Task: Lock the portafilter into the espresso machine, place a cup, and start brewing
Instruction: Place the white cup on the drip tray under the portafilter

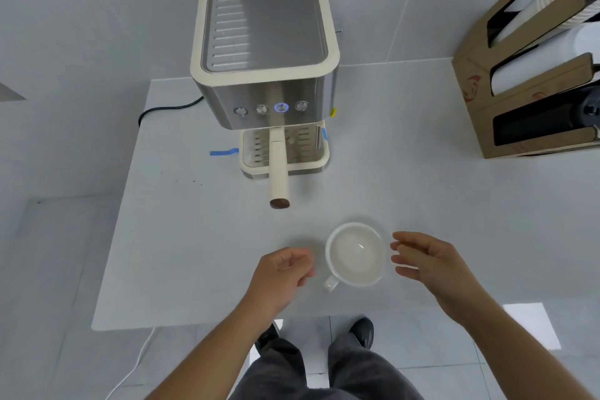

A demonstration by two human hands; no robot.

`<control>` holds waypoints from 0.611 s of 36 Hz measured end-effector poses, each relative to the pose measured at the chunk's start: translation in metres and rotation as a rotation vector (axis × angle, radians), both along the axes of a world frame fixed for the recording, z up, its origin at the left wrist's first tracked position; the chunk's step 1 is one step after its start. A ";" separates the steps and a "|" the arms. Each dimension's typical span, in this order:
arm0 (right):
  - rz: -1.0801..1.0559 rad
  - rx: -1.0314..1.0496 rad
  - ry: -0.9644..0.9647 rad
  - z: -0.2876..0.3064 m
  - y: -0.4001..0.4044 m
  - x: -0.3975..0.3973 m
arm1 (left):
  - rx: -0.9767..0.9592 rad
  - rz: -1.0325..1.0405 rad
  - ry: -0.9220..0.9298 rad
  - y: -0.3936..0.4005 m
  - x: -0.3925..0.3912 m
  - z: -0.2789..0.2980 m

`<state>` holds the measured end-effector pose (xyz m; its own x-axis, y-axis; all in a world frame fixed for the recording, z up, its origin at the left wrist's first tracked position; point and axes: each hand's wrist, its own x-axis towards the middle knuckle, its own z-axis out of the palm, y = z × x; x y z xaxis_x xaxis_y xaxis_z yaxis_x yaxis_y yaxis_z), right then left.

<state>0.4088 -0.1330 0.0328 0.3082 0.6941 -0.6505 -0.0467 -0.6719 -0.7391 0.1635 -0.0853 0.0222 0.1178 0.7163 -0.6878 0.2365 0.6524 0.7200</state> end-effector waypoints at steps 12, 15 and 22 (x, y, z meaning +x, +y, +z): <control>-0.116 -0.052 0.144 -0.023 -0.016 -0.006 | -0.061 0.003 -0.055 0.001 0.018 -0.014; -0.120 -0.033 0.165 -0.024 -0.016 -0.010 | -0.074 0.008 -0.076 0.001 0.022 -0.015; -0.104 0.018 0.210 -0.024 -0.015 -0.017 | -0.090 0.015 -0.117 -0.001 0.025 -0.019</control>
<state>0.3918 -0.1482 0.0092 0.2381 0.6777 -0.6957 -0.2692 -0.6422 -0.7177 0.1880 -0.0864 0.0034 0.1905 0.6547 -0.7314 0.1440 0.7184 0.6806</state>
